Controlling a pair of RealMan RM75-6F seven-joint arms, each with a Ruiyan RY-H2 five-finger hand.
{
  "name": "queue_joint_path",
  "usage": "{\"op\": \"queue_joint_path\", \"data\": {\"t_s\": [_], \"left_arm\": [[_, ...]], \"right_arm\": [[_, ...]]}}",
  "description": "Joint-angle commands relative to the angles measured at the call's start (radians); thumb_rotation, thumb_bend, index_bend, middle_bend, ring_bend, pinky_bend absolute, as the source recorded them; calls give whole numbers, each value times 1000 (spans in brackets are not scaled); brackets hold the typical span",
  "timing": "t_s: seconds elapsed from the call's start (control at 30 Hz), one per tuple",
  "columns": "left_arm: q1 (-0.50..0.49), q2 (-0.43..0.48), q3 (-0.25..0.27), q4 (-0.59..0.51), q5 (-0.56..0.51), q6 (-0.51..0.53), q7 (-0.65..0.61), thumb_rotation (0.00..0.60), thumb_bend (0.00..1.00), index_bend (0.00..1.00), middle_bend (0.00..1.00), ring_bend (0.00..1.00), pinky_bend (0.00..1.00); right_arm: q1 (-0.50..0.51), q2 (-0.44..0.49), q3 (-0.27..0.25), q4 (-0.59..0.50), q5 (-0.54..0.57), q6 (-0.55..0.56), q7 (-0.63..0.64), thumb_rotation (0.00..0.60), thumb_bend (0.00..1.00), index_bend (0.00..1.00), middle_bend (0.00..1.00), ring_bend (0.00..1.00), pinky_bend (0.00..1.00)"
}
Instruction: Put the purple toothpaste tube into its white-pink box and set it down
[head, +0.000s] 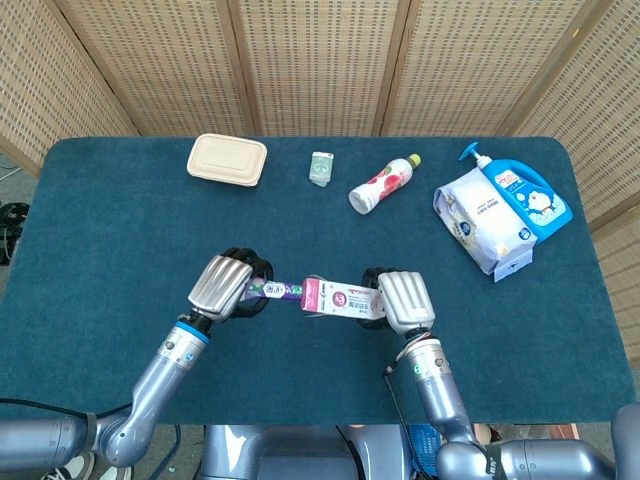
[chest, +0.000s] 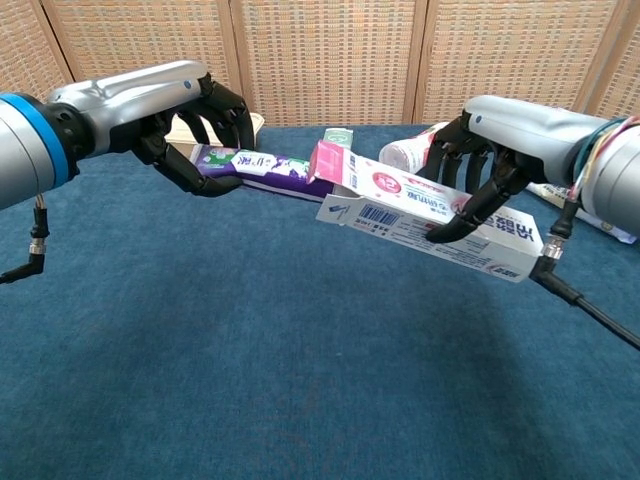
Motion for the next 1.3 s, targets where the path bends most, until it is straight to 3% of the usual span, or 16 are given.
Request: {"op": "queue_joint_path", "data": {"t_s": [0.03, 0.5, 0.63, 0.8, 0.9, 1.3], "left_arm": [[-6, -15, 1, 7, 2, 3, 8, 600, 473, 725, 524, 298, 294], [-38, -108, 7, 42, -1, 22, 65, 600, 458, 696, 485, 266, 258], [-39, -118, 11, 48, 13, 31, 70, 600, 400, 638, 382, 198, 196], [-35, -113, 15, 51, 25, 28, 55, 600, 299, 487, 186, 60, 25], [-32, -108, 14, 56, 39, 30, 43, 600, 243, 416, 100, 3, 0], [-14, -73, -4, 43, 72, 38, -28, 600, 166, 293, 27, 0, 0]], "right_arm": [[2, -3, -2, -5, -4, 2, -4, 600, 214, 610, 549, 493, 495], [13, -20, -2, -23, -8, 11, -17, 600, 215, 610, 551, 494, 497], [14, -21, 0, -29, -6, 12, -15, 600, 216, 610, 551, 494, 497], [14, -22, 2, -29, -2, 13, -11, 600, 215, 610, 551, 494, 498], [13, -22, 3, -27, 2, 12, -5, 600, 216, 610, 551, 494, 497], [10, -15, 20, -29, 12, 12, 19, 600, 216, 610, 551, 494, 497]]}}
